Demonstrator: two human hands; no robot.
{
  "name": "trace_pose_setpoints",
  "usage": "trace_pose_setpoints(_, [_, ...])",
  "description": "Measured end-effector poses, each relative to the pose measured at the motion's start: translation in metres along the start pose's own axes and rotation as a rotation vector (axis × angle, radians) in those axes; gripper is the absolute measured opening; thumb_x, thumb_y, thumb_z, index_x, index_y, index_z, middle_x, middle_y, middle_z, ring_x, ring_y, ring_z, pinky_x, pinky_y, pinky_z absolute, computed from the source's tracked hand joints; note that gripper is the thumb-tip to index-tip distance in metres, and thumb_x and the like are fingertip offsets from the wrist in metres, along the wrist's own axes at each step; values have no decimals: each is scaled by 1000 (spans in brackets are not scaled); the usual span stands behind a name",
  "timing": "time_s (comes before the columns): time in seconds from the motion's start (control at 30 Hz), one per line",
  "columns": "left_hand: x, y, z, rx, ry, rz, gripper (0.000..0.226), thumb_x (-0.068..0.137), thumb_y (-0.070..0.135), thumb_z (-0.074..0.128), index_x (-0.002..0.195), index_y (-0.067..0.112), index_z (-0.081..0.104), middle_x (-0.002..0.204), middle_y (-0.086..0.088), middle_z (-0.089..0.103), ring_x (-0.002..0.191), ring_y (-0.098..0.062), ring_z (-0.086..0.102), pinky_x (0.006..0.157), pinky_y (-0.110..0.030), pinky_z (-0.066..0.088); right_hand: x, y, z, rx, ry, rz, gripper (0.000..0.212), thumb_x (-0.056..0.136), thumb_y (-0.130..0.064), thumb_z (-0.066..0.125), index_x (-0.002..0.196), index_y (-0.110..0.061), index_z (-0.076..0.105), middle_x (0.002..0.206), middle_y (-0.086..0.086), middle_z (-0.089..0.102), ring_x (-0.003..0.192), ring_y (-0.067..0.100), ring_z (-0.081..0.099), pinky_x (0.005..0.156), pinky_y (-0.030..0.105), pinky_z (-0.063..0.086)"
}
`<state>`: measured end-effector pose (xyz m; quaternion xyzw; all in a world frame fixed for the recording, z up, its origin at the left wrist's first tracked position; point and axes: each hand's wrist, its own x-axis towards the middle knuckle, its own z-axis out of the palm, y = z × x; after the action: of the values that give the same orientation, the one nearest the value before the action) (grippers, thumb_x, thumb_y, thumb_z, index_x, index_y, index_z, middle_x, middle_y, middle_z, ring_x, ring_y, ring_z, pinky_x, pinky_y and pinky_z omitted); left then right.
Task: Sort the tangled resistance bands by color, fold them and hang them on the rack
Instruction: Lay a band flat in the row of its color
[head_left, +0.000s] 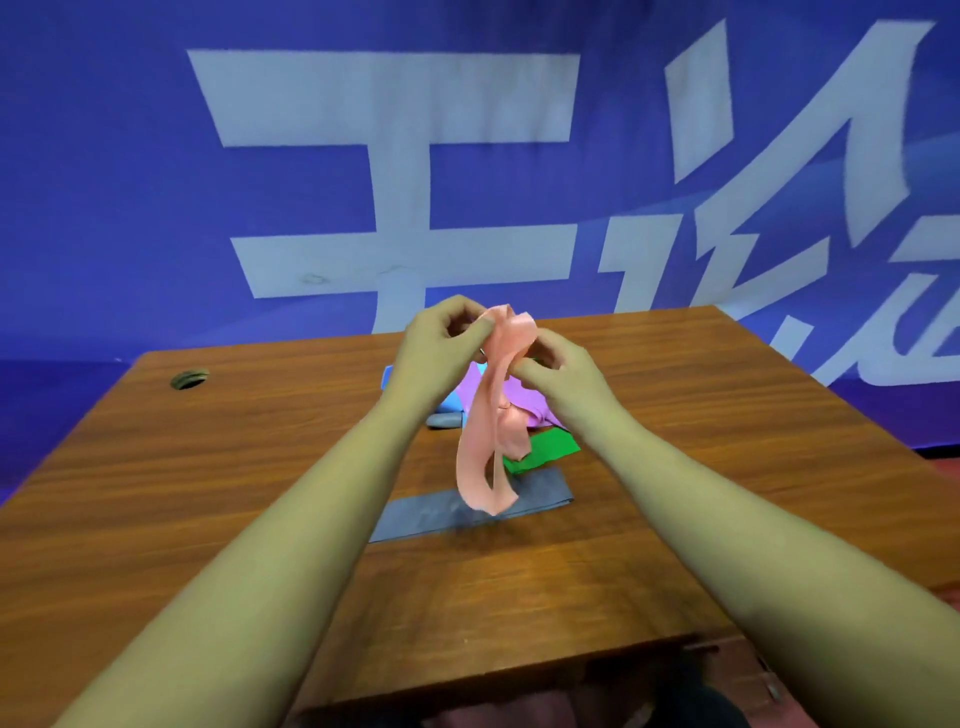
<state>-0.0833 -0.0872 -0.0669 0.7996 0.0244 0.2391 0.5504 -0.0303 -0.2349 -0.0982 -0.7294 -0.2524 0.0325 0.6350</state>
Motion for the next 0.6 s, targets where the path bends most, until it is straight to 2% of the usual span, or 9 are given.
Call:
trace_pose_setpoints(0.07, [-6,5,-6,-24,-1,-15,23,95,24,59,89,3,67,76,-7,68,65,-9,61,66,-21,48,-3,-10,3,112,39,58,10,81,-8,62,90,-7,67,81,4,66,77,17,60,76,38,52])
trace_pose_setpoints(0.1, [-8,7,-9,-55,3,-32,20,95,20,57,89,3,66,78,-6,67,69,-11,61,68,-23,49,-5,-14,3,138,53,79,6,84,-8,61,88,-7,66,75,2,63,73,17,59,72,38,51])
trace_pose_setpoints(0.23, [-19,5,-20,-286,-46,-187,15,99,22,51,96,11,62,97,-11,65,87,-24,63,79,-34,54,-11,-28,0,48,81,41,9,88,-11,65,79,-12,62,58,-10,55,55,7,49,59,25,44])
trace_pose_setpoints(0.33, [-35,-2,-21,-485,-133,-339,46,103,47,35,119,11,59,117,-17,67,102,-39,67,89,-49,55,-17,-36,1,-49,66,-23,15,83,-7,69,74,-13,60,61,-4,58,53,6,51,58,25,45])
trace_pose_setpoints(0.4, [-44,-3,-19,-598,-170,-413,70,97,63,23,125,10,60,118,-22,67,107,-41,65,92,-56,50,-21,-41,4,-132,55,-71,12,81,-3,69,74,-8,60,59,-2,58,50,6,51,55,22,43])
trace_pose_setpoints(0.47, [-52,-4,-15,-582,-237,-409,68,96,61,26,120,10,65,108,-14,72,100,-30,69,88,-44,55,-26,-48,7,-143,28,-96,8,81,-1,68,78,-2,61,60,1,60,49,6,54,54,20,45])
trace_pose_setpoints(0.53, [-59,-4,-15,-517,-278,-353,40,99,43,45,110,12,67,95,-7,72,82,-19,69,71,-29,58,-28,-52,8,-141,3,-108,6,83,-1,67,81,1,62,63,2,61,50,2,56,55,15,45])
trace_pose_setpoints(0.57, [-61,-6,-17,-515,-276,-347,31,97,35,55,111,10,67,96,-8,70,79,-17,68,67,-27,56,-28,-53,7,-139,-7,-107,5,85,-2,67,83,0,63,66,2,62,52,0,56,55,13,44])
trace_pose_setpoints(0.6, [-63,-8,-20,-530,-281,-351,31,94,31,62,114,8,65,101,-10,69,81,-17,68,68,-27,55,-29,-54,6,-135,-20,-102,3,85,-2,67,84,-2,64,68,2,63,54,0,57,55,12,44])
